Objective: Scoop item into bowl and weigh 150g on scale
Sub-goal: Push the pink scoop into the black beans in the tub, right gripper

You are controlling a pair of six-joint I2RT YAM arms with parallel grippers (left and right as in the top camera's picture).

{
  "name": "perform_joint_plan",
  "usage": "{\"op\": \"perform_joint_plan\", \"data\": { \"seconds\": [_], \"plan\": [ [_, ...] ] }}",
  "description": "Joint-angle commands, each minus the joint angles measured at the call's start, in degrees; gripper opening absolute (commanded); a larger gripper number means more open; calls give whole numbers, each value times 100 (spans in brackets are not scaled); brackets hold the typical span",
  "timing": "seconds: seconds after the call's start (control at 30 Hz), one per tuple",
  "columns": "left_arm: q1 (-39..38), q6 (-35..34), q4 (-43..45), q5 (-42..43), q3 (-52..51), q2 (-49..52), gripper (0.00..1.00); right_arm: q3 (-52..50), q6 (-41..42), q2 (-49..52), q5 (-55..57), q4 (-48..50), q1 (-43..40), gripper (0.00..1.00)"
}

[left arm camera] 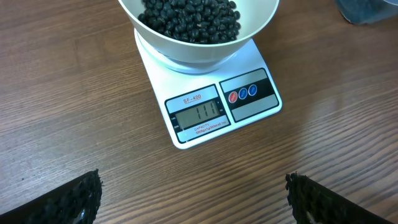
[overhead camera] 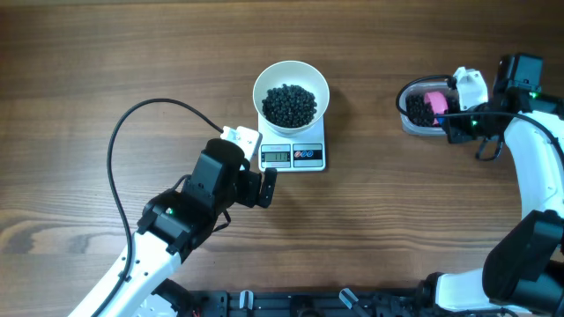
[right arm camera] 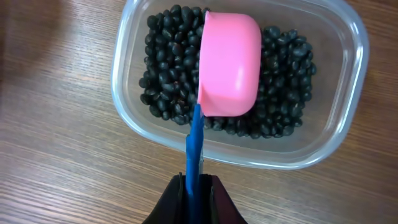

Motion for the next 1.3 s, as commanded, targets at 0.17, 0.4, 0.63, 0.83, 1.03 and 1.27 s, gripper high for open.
{"op": "perform_joint_plan", "data": {
  "seconds": [0.17,0.4,0.63,0.83,1.03,1.27],
  "plan": [
    [26,111,0,-76,-13,7,100,-9,175,68,-920,-85,44,4],
    [26,111,0,-76,-13,7,100,-9,173,57,-1102,-94,44,4],
    [26,111,0,-76,-13,7,100,-9,173,57,-1102,-173,-35,4],
    [26,111,0,-76,-13,7,100,-9,170,57,-1676,-310,-369,4],
    [26,111,0,-76,-13,7,100,-11,173,59,-2234,-428,-708,4],
    [26,111,0,-76,-13,7,100,-11,175,74,-2367,-450,-745,4]
  ]
}}
